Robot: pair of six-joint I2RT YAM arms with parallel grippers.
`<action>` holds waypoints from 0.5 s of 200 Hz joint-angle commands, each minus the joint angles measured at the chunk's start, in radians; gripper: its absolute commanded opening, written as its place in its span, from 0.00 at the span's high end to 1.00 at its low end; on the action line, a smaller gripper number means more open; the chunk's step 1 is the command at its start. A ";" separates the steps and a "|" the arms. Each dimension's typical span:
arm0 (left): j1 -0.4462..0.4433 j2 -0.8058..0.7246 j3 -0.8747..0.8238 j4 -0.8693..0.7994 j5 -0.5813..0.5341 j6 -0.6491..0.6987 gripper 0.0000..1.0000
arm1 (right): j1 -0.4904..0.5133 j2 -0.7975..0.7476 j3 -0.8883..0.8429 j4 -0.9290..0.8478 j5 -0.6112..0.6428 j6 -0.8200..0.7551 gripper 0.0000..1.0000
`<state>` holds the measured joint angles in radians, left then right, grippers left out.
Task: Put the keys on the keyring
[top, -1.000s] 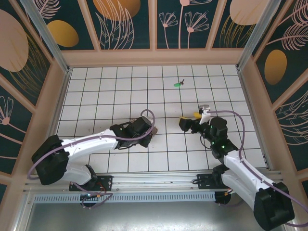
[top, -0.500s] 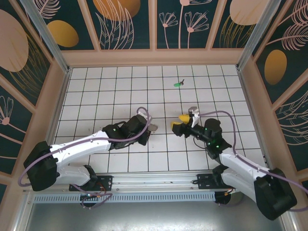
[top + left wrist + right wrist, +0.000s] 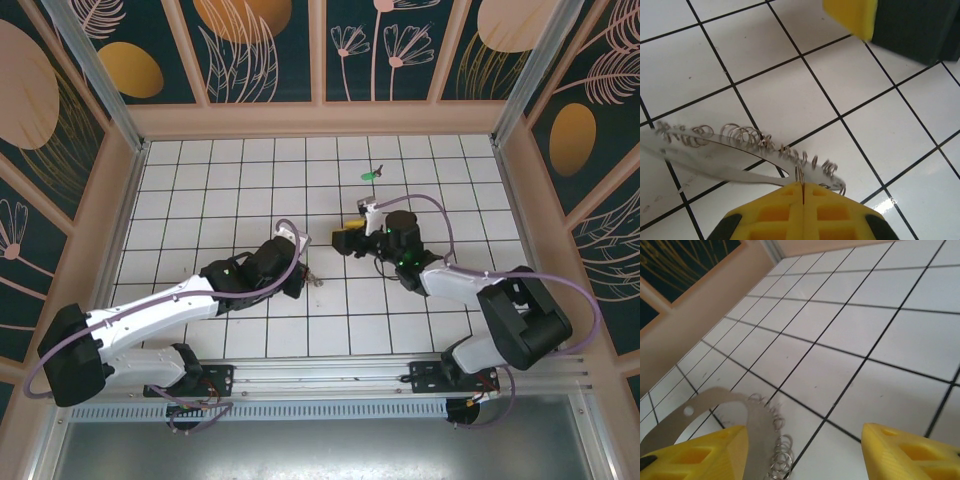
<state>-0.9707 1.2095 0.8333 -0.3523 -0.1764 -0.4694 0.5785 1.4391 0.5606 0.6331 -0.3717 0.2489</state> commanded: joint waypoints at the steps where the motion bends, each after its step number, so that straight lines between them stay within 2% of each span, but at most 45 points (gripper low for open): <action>1: 0.004 -0.028 0.007 0.031 -0.053 0.039 1.00 | 0.028 0.006 0.005 0.046 -0.020 -0.017 0.40; 42: 0.006 -0.072 -0.030 0.173 -0.038 0.128 1.00 | 0.051 -0.127 -0.122 0.117 -0.123 -0.037 0.39; 100: 0.006 -0.244 -0.143 0.381 0.180 0.288 1.00 | 0.121 -0.373 -0.277 0.206 -0.225 -0.079 0.40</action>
<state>-0.9668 1.0420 0.7231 -0.1230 -0.1043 -0.2890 0.6842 1.1419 0.3267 0.7368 -0.5240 0.2005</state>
